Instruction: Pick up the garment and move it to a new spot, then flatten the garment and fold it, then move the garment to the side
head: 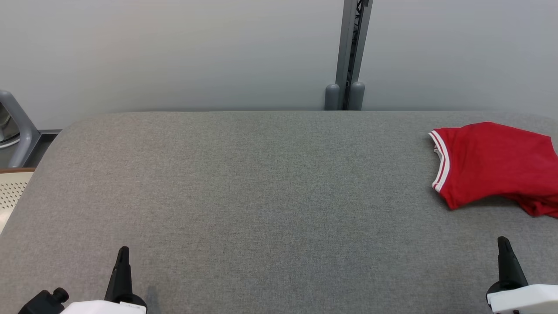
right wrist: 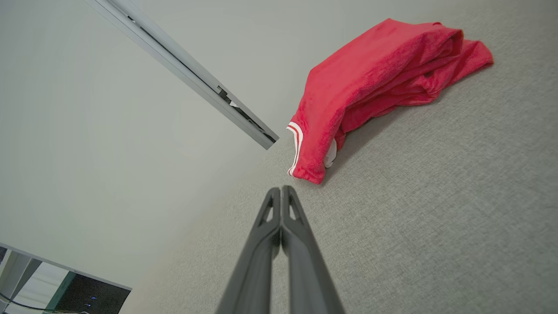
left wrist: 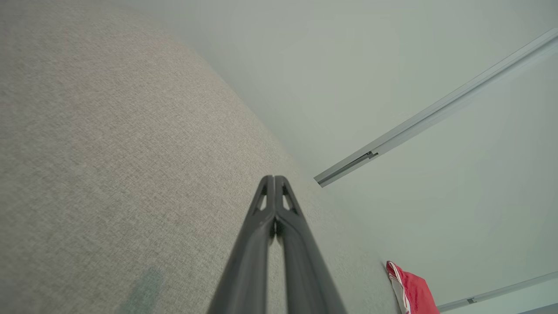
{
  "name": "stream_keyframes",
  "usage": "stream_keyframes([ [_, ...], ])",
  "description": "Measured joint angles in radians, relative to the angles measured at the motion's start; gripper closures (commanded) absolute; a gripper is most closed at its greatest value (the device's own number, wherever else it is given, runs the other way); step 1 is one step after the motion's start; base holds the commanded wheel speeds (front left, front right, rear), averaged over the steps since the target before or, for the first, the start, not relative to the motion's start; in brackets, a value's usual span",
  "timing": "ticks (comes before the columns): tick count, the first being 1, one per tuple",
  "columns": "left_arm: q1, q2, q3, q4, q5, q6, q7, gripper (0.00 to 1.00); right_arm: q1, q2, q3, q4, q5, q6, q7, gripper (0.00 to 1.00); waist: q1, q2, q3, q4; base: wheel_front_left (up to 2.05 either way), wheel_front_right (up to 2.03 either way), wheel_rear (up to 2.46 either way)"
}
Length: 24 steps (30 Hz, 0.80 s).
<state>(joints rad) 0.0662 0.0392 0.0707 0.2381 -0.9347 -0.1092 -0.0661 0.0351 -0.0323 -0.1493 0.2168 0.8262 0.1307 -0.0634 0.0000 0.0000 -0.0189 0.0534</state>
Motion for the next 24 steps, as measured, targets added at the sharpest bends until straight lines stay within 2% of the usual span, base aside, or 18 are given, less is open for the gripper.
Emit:
stream_keyframes([
  [24,-0.065,0.003,0.016,0.003,-0.263,-0.006,0.071,1.00,-0.053,-0.005,0.015,0.013,0.306,0.000,0.068,1.00,0.0000,0.0000,0.007,-0.017,0.00,0.00,0.00],
])
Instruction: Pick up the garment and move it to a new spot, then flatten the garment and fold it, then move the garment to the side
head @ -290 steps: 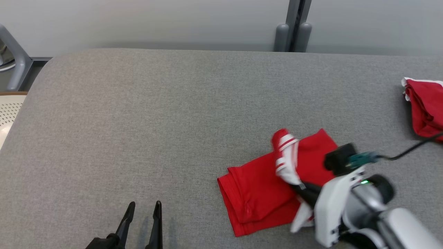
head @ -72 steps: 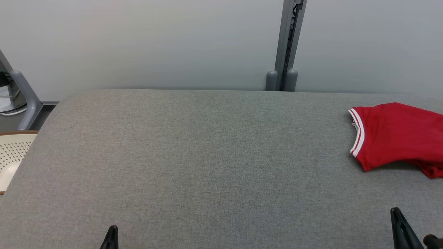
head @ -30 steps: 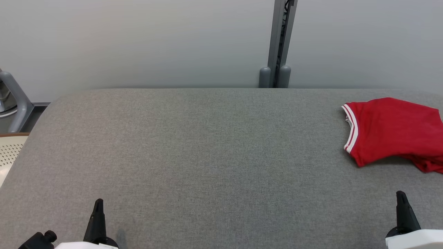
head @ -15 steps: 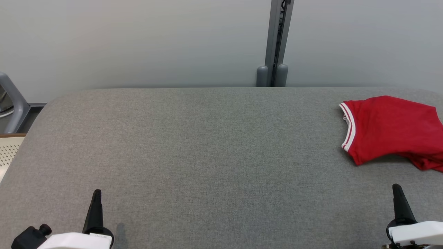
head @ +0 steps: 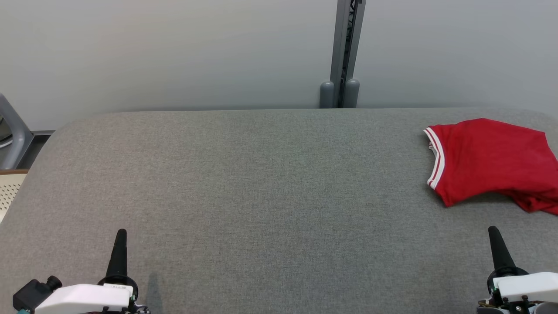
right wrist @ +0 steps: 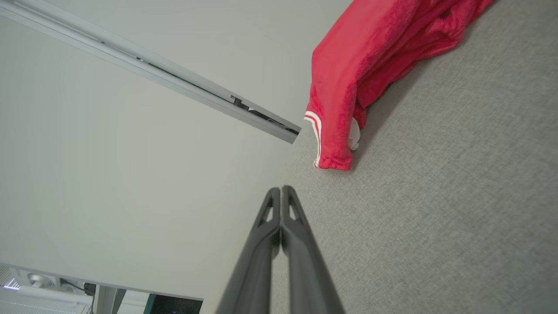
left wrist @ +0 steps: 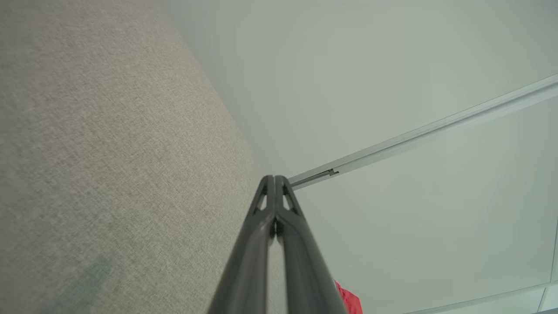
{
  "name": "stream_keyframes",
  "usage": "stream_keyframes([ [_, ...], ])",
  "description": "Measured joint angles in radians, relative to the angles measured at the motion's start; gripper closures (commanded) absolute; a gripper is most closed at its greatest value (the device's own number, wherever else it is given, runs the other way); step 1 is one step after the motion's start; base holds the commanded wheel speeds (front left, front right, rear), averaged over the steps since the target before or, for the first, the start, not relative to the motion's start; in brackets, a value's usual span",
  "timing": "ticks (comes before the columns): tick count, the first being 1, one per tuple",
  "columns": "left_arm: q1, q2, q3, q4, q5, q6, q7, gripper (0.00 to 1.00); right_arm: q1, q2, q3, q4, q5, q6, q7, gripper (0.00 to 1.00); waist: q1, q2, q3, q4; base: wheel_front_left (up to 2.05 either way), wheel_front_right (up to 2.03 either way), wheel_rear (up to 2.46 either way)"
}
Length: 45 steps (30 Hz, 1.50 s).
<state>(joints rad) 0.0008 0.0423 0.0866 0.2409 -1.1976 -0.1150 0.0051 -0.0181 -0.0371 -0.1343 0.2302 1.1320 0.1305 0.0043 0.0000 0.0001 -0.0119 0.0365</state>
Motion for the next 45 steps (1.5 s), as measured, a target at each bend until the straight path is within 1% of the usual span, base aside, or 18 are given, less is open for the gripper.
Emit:
stream_keyframes([
  [18,-0.039,0.002,0.010,0.002,-0.160,-0.007,0.040,1.00,-0.035,-0.003,0.009,0.005,0.183,0.000,0.041,1.00,0.0001,0.0000,0.005,-0.012,0.00,0.00,0.00],
  [45,-0.089,0.004,0.022,0.003,-0.349,-0.011,0.092,1.00,-0.075,-0.007,0.017,0.011,0.403,0.000,0.093,1.00,0.0000,0.0000,0.012,-0.030,0.00,0.00,0.00],
])
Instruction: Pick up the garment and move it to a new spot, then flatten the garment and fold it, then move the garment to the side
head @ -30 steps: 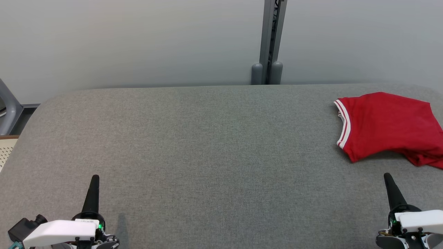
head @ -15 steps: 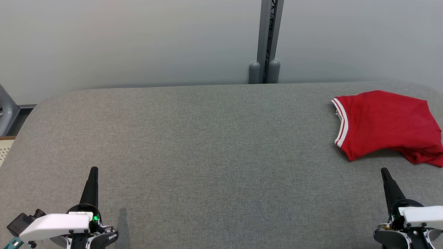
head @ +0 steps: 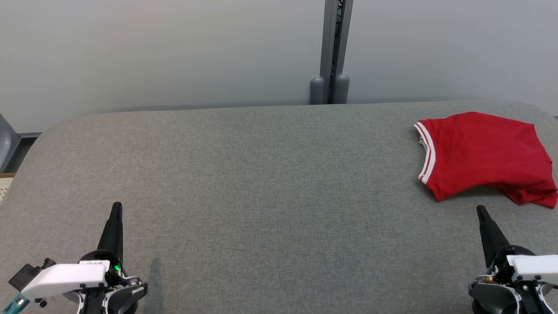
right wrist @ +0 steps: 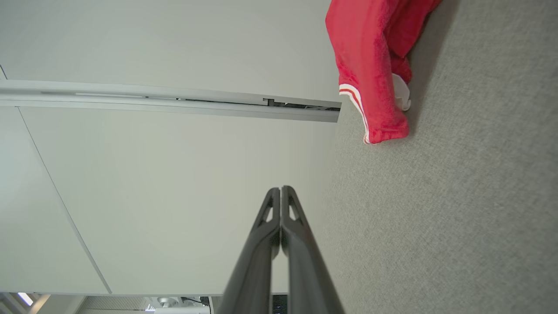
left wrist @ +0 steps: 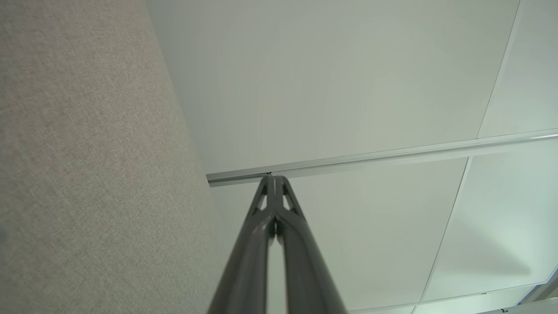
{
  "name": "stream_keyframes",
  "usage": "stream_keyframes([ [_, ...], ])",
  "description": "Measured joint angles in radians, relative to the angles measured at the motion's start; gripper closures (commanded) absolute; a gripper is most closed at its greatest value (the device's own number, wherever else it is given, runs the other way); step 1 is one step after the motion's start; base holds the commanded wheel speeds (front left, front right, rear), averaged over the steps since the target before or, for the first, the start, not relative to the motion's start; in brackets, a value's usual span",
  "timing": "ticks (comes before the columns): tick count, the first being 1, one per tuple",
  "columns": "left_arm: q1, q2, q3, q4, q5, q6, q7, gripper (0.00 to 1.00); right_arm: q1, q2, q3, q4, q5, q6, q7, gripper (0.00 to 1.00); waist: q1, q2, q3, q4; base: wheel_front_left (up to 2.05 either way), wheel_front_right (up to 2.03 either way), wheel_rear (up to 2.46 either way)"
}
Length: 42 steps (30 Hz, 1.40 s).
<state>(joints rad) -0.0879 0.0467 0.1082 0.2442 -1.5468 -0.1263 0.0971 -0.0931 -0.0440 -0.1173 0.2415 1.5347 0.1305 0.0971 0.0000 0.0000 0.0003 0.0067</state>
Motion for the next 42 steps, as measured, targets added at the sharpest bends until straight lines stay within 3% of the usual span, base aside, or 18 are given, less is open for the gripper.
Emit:
stream_keyframes([
  [11,-0.015,0.001,0.003,0.001,-0.066,-0.002,0.017,1.00,-0.013,-0.001,0.003,0.002,0.077,0.000,0.017,1.00,0.0000,0.0000,0.003,-0.007,0.00,0.00,0.00],
  [42,-0.017,0.001,0.004,0.001,-0.066,-0.003,0.017,1.00,-0.015,-0.001,0.003,0.003,0.077,0.000,0.017,1.00,0.0000,0.0000,0.003,-0.007,0.00,0.00,0.00],
])
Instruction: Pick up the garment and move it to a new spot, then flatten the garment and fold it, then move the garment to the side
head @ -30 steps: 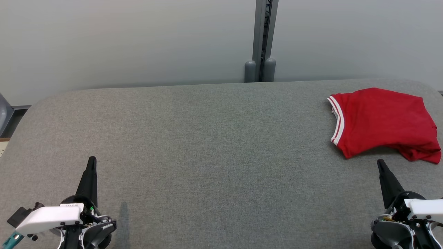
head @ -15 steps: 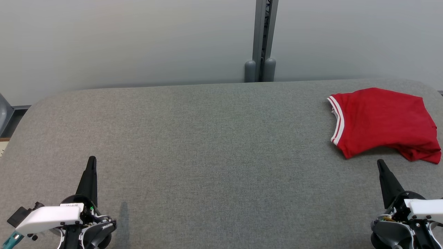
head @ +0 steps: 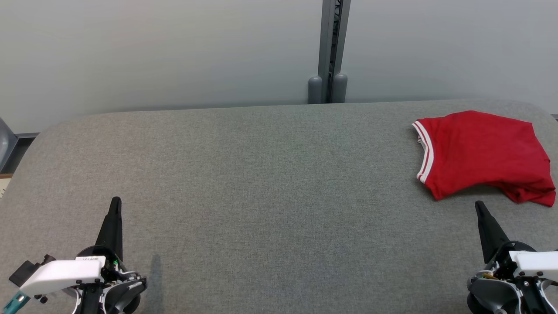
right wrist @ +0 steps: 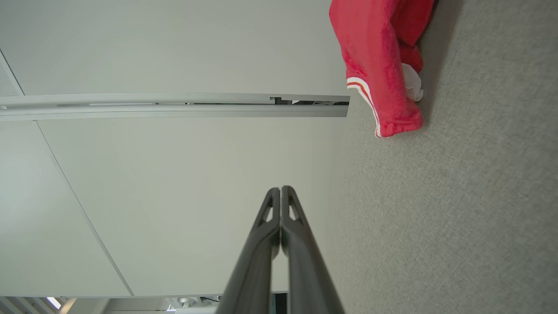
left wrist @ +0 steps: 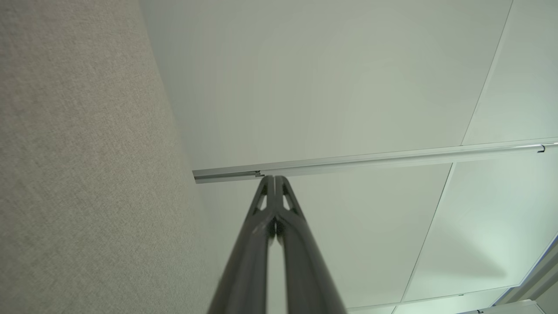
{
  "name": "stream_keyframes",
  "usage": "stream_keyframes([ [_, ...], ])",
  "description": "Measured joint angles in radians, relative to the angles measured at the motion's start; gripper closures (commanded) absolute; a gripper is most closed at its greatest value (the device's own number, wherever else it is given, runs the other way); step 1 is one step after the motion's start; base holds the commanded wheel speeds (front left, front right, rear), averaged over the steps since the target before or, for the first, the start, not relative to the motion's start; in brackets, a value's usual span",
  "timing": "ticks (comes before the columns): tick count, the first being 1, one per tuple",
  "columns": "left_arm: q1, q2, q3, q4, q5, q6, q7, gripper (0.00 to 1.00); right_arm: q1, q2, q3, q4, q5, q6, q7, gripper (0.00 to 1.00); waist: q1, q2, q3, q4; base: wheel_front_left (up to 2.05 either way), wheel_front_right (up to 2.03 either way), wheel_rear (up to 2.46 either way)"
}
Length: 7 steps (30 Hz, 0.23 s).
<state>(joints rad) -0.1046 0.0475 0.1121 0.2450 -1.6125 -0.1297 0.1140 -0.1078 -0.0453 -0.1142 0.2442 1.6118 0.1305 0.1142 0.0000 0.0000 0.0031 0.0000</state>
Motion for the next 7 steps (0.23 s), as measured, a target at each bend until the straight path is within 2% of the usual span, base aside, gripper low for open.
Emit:
stream_keyframes([
  [7,0.000,0.000,0.000,0.000,0.000,0.000,0.000,1.00,0.000,0.000,0.000,0.000,0.000,0.000,0.000,1.00,0.0000,0.0000,0.000,0.000,0.00,0.00,0.00],
])
